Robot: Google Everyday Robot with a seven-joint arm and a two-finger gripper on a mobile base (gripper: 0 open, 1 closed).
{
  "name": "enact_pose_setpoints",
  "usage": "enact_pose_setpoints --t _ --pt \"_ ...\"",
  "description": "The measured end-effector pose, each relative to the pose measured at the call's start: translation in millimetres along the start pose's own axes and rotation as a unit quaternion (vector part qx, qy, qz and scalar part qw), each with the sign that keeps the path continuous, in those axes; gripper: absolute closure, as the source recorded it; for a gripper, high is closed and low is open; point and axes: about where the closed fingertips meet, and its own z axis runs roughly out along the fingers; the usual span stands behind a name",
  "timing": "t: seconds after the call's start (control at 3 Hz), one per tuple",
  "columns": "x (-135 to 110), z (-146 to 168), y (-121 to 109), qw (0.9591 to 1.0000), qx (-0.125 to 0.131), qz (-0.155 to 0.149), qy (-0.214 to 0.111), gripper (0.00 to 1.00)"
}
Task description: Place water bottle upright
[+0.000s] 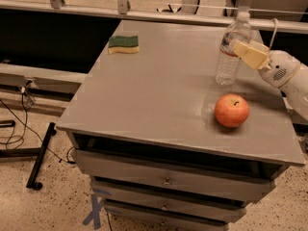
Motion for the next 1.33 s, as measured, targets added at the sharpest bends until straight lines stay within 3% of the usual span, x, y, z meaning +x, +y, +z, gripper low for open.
enact_pose_setpoints --t 1.0,1.33 --pt "2.9 -1.9 9.1 0.9994 -0.03 -0.009 -0.014 0.13" --pt "5.3 -3.7 10.5 0.9994 -0.032 -0.009 -0.014 0.0"
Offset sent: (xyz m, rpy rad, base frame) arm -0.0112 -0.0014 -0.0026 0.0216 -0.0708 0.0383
